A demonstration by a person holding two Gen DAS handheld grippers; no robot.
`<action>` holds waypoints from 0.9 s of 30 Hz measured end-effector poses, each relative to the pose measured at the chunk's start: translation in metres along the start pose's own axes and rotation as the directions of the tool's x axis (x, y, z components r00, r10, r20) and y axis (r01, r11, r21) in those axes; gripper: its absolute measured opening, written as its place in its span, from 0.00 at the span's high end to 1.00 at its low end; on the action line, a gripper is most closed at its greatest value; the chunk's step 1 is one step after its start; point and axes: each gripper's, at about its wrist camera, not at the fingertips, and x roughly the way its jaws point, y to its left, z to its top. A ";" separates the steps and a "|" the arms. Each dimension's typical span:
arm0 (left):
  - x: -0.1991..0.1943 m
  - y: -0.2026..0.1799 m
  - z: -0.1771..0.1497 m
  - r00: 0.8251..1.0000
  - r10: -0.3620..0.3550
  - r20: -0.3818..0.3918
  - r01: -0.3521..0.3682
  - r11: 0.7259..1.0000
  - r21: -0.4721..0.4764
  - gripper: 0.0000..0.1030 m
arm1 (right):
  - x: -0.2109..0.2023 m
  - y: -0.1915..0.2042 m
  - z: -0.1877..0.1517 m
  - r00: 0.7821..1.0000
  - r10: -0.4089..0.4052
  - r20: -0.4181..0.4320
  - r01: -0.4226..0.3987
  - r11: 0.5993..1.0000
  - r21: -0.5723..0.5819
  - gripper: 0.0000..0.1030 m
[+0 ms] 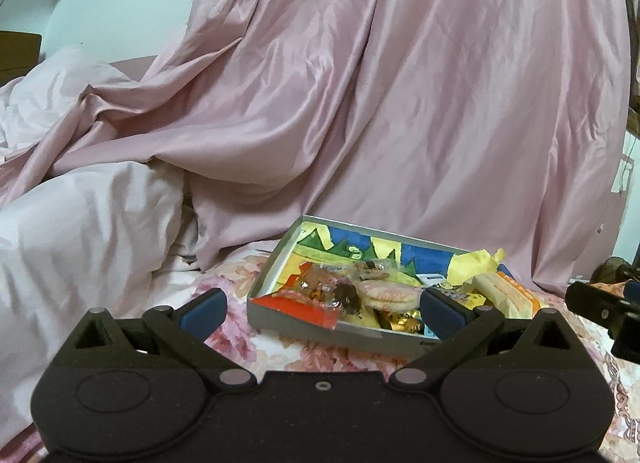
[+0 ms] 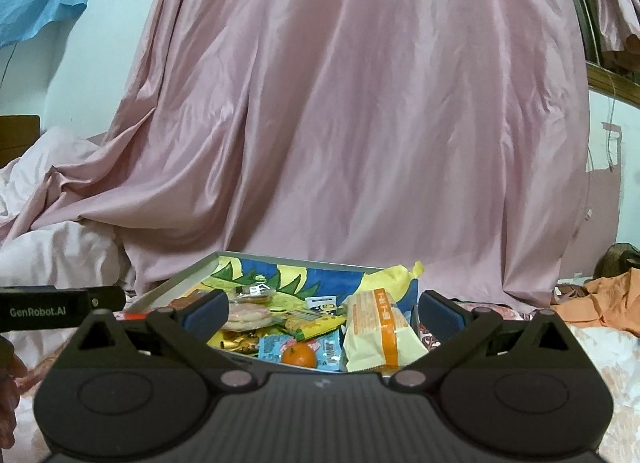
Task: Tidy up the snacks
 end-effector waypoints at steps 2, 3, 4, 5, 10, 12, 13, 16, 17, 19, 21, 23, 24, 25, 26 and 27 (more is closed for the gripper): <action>-0.006 0.002 -0.002 1.000 -0.003 -0.005 0.003 1.000 -0.003 0.01 | -0.006 0.002 0.000 1.000 -0.002 0.002 0.002 1.000 0.003 0.00; -0.010 0.004 -0.003 1.000 -0.004 -0.006 0.004 1.000 -0.004 0.01 | -0.008 0.003 0.000 1.000 -0.002 0.003 0.002 1.000 0.005 0.00; -0.013 0.005 -0.003 1.000 -0.005 -0.007 0.005 1.000 -0.003 0.01 | -0.010 0.003 0.000 1.000 0.000 0.002 0.000 1.000 0.005 0.00; -0.016 0.006 -0.003 1.000 -0.007 -0.008 0.007 1.000 -0.001 0.01 | -0.013 0.004 -0.001 1.000 0.001 0.002 -0.001 1.000 0.006 0.00; -0.031 0.012 -0.009 1.000 -0.016 -0.019 0.016 1.000 0.013 0.01 | -0.024 0.009 -0.004 1.000 0.001 -0.010 -0.001 1.000 0.017 0.00; -0.037 0.013 -0.011 0.999 -0.020 -0.028 0.021 1.000 0.019 0.01 | -0.030 0.011 -0.005 1.000 0.002 -0.012 -0.002 1.000 0.019 0.00; -0.040 0.014 -0.013 0.999 -0.022 -0.027 0.022 1.000 0.020 0.01 | -0.032 0.013 -0.006 1.000 0.002 -0.013 -0.002 1.000 0.021 0.00; -0.049 0.018 -0.016 0.999 -0.022 -0.023 0.023 0.999 0.023 0.01 | -0.039 0.018 -0.009 1.000 0.013 -0.018 -0.012 1.000 0.026 0.00; -0.052 0.020 -0.017 1.000 -0.023 -0.022 0.023 0.999 0.022 0.01 | -0.042 0.021 -0.010 1.000 0.014 -0.017 -0.014 1.000 0.027 0.00; -0.058 0.024 -0.019 1.000 -0.022 -0.021 0.023 1.000 0.022 0.01 | -0.047 0.025 -0.012 1.000 0.016 -0.016 -0.016 0.999 0.028 0.00; -0.063 0.028 -0.020 1.000 -0.022 -0.021 0.022 0.999 0.023 0.01 | -0.052 0.029 -0.014 1.000 0.017 -0.013 -0.017 1.000 0.027 0.00; -0.068 0.033 -0.022 0.999 -0.020 -0.025 0.021 0.999 0.024 0.01 | -0.056 0.032 -0.015 1.000 0.014 -0.014 -0.013 1.000 0.028 0.00; -0.070 0.035 -0.023 0.999 -0.020 -0.032 0.020 0.999 0.025 0.01 | -0.058 0.034 -0.016 1.000 0.013 -0.014 -0.012 0.999 0.031 0.00; -0.072 0.038 -0.025 0.999 -0.021 -0.043 0.022 0.999 0.025 0.01 | -0.060 0.036 -0.018 1.000 0.011 -0.014 -0.011 0.999 0.034 0.00; -0.074 0.041 -0.028 0.998 -0.024 -0.059 0.025 0.999 0.026 0.01 | -0.062 0.037 -0.019 1.000 0.009 -0.016 -0.009 0.999 0.036 0.00; -0.076 0.045 -0.031 0.997 -0.025 -0.076 0.027 0.999 0.027 0.01 | -0.064 0.039 -0.021 1.000 0.004 -0.020 -0.003 0.999 0.039 0.00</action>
